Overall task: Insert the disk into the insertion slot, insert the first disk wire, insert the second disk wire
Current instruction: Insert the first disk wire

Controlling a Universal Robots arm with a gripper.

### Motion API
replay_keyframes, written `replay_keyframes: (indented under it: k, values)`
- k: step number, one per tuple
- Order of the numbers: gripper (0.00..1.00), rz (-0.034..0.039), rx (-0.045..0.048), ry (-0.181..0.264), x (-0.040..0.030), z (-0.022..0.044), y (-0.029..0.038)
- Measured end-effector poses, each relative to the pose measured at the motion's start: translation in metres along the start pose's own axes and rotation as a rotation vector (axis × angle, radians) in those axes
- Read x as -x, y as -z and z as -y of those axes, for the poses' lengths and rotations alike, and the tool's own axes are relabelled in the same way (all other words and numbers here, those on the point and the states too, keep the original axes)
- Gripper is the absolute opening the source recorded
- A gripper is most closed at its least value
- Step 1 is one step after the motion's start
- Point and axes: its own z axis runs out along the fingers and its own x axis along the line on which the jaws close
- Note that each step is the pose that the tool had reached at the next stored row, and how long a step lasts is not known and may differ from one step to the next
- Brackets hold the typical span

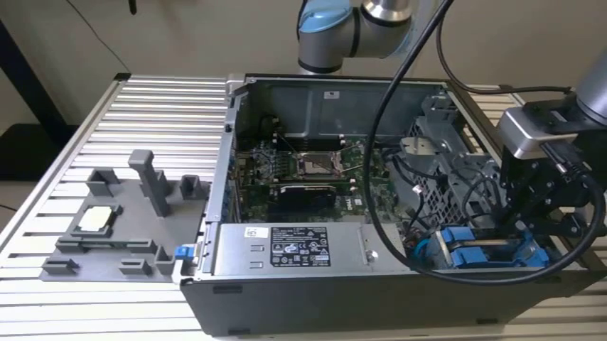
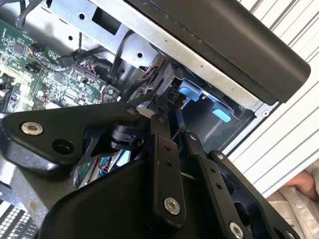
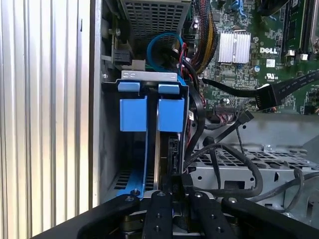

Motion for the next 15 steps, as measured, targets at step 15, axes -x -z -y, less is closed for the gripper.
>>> replay_keyframes:
  k: [15]
  values:
    - [0.27,0.0002,0.0,0.0,0.001,0.0007,0.0266]
